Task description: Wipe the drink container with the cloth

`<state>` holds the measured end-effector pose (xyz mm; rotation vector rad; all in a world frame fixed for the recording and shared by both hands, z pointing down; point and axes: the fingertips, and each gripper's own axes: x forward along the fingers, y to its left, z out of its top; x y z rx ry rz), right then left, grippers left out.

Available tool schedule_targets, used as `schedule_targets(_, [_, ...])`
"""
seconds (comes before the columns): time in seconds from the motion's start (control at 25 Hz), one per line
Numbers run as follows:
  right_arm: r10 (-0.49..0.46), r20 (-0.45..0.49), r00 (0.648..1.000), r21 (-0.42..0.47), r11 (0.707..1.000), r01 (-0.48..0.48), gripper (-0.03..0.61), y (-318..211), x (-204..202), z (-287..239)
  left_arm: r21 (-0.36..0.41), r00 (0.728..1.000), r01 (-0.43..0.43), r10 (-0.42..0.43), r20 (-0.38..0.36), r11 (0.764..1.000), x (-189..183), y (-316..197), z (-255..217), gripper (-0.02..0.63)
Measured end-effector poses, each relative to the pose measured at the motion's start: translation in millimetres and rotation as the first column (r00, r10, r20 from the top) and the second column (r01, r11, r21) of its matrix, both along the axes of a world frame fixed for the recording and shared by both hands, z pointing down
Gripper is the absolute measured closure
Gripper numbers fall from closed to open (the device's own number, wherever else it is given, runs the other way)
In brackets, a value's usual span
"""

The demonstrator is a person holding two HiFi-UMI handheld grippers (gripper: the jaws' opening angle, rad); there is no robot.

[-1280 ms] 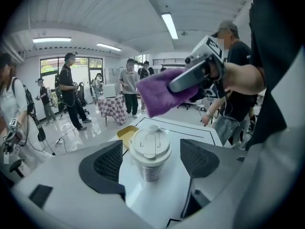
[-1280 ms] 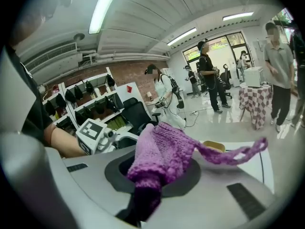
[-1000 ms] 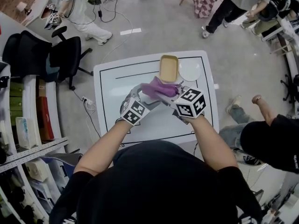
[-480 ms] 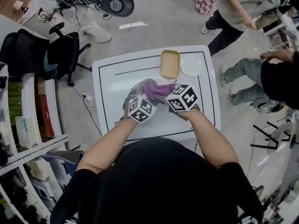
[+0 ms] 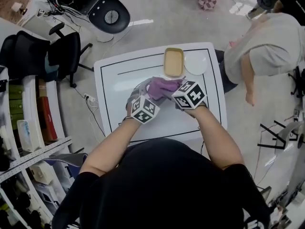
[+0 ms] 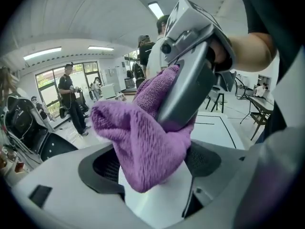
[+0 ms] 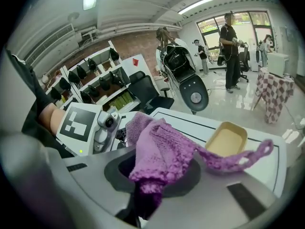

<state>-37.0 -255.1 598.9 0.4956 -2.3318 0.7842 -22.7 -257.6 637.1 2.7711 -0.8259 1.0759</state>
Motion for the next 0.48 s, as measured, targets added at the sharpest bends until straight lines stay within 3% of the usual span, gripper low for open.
schedule_targets(0.48, [0.211,-0.054,0.976,0.076,0.975,-0.207,0.497,-35.7,57.3,5.8,-0.002,0.999,-0.032,0.032,-0.002,0.999,-5.7,1.6,4.8,0.193])
